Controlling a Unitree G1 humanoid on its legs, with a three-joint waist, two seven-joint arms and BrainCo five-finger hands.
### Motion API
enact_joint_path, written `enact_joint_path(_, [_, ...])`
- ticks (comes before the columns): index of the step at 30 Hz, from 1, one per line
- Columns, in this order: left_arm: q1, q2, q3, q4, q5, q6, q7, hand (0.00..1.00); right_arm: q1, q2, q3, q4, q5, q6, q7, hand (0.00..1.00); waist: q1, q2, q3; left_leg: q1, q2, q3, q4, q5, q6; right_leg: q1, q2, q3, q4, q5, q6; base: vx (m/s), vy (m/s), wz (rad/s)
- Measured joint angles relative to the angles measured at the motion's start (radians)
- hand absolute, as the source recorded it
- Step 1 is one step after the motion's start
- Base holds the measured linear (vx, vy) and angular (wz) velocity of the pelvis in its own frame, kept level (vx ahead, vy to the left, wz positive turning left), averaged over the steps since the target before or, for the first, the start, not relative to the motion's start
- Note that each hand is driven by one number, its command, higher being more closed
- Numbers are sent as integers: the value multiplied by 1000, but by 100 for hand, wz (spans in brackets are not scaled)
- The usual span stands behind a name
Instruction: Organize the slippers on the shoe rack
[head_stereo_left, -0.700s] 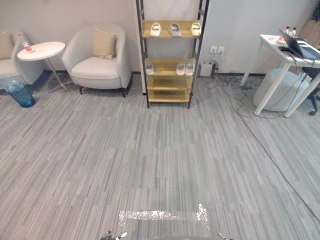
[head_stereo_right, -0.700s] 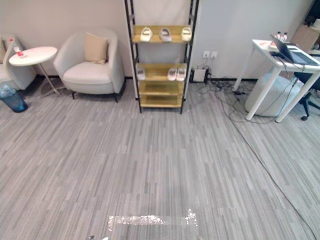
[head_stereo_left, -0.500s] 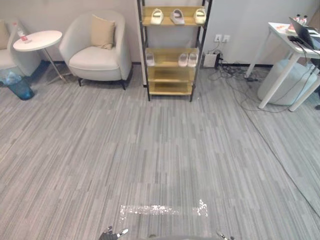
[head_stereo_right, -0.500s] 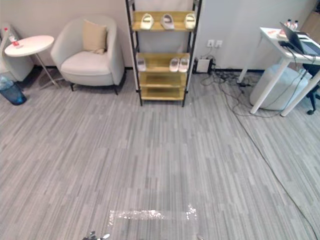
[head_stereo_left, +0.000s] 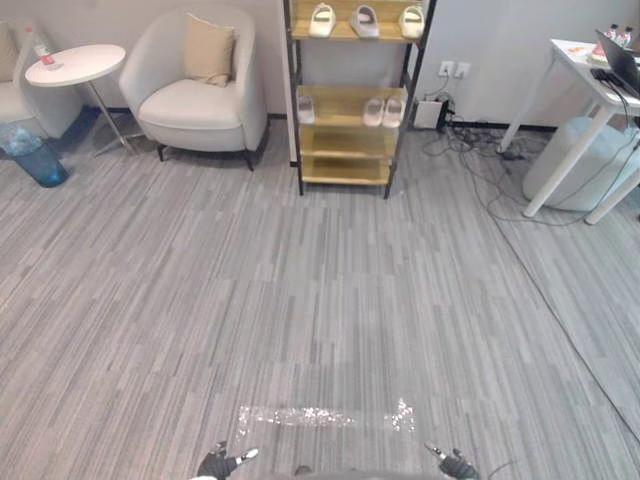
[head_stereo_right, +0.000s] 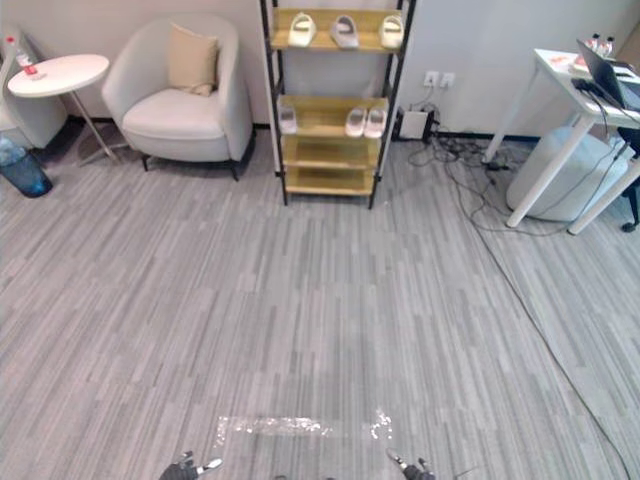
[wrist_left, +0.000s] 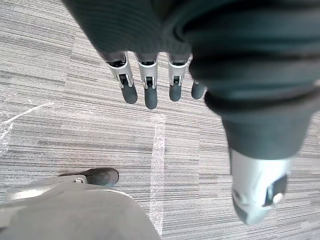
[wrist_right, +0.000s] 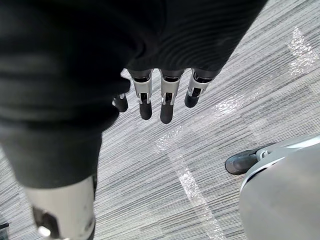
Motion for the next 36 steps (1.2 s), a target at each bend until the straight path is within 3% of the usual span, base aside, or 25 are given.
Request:
enact_joint_path(10, [-14,10,-21,6,0,0,0,0,-14,5,1,1,0,0,0,0,-2,-9,12,0,-2,-23,-18,12,0,2,-1,-23,-13,0,-1,-13,-10,6])
enact_joint_path(12, [-33,15,-19,5,0,1,0,0,-34,7,1,0,1,-2,0,0,-2,-16,37,-31,-1,-22,49,-19,-21,-3,-6,-25,17,-14,-4,-19,-16,4])
enact_joint_path(14, [-47,16,-3,-1,-2,1,1,0,-43,20,1,-8,7,-5,2,0,-1,-20,63,-101,9,-13,229,-105,-31,-13,-7,-25,65,-45,-27,-53,-33,1])
enact_joint_path(15, [-44,13,22,-23,-3,2,2,0,-40,35,2,-35,11,-5,2,0,1,-23,75,-163,23,20,380,-145,-53,-25,-8,-22,102,-77,-40,-82,-34,-3])
enact_joint_path(17, [-42,11,48,-52,-6,3,3,0,-37,39,3,-49,12,-7,2,0,2,-30,81,-238,39,54,551,-157,-52,-30,-15,-18,136,-104,-51,-46,-20,-7])
enact_joint_path(18, [-39,2,74,-67,-14,3,4,0,-37,43,6,-66,14,-6,1,0,10,-25,91,-319,95,111,733,-195,-23,-25,-14,-13,172,-128,-55,32,-9,-10])
enact_joint_path(20, [-38,-6,79,-80,-23,4,8,0,-31,43,8,-85,15,-6,-3,0,21,-14,97,-387,177,156,814,-220,-36,1,-24,2,197,-164,-47,111,51,-6])
enact_joint_path(22, [-38,-8,81,-93,-27,4,11,0,-35,42,13,-84,15,-4,-9,0,29,-10,97,-434,186,164,720,-212,-39,4,-47,10,194,-180,-33,193,149,-4])
enact_joint_path(24, [-41,-19,87,-92,-33,4,25,0,-45,35,13,-78,15,-2,-15,0,43,-5,93,-452,140,144,454,-126,-68,-6,-83,25,178,-196,-6,277,227,-15])
enact_joint_path(25, [-41,-22,86,-90,-33,4,25,0,-45,31,13,-77,13,-3,-16,0,45,0,90,-449,130,124,409,-110,-66,-9,-85,32,174,-199,0,345,288,-41])
enact_joint_path(26, [-39,-27,91,-79,-33,4,25,0,-55,26,14,-63,10,-1,-18,0,58,3,84,-454,100,74,373,-23,-37,-13,-101,61,179,-224,25,238,201,-39])
enact_joint_path(27, [-36,-26,96,-78,-33,4,25,0,-58,28,14,-62,10,1,-18,0,59,5,79,-454,93,74,379,-19,-30,-12,-108,65,180,-230,28,578,354,-80])
enact_joint_path(28, [-12,-18,143,-82,-34,4,27,0,-56,58,18,-66,7,5,-17,0,70,-48,57,-457,71,135,426,-79,-14,-23,-158,95,229,-251,41,511,256,-66])
enact_joint_path(29, [-11,-18,152,-83,-34,5,28,0,-56,65,20,-74,3,6,-16,0,76,-55,52,-453,68,148,431,-94,-7,-42,-166,101,267,-255,46,700,355,-95])
enact_joint_path(30, [-13,-18,155,-82,-33,6,29,0,-58,77,33,-94,-2,5,-15,0,89,-61,48,-418,63,179,439,-130,7,-109,-190,111,436,-251,69,482,237,-62])
enact_joint_path(31, [-13,-15,147,-82,-32,6,30,0,-56,78,44,-111,-2,5,-12,0,87,-60,48,-364,54,190,436,-157,19,-169,-206,111,624,-214,127,475,234,-51])
enact_joint_path(32, [-13,-14,141,-83,-32,7,30,0,-55,79,45,-116,-3,5,-12,0,87,-60,49,-341,52,194,432,-164,22,-191,-211,112,704,-195,149,577,215,-13])
enact_joint_path(33, [-23,-12,132,-83,-31,7,30,0,-55,78,45,-120,-11,4,-10,0,81,-58,49,-249,40,192,402,-188,25,-257,-226,94,939,-169,169,387,121,0])
enact_joint_path(35, [-37,-15,122,-83,-32,8,30,0,-56,76,45,-131,-23,3,-9,0,78,-45,55,-174,38,185,358,-194,25,-306,-235,39,1032,-180,148,412,86,6])
enact_joint_path(36, [-61,-21,109,-83,-34,8,35,0,-62,74,45,-149,-39,2,-9,0,76,-34,59,-91,44,175,292,-192,22,-356,-247,-42,1041,-203,111,443,66,9])
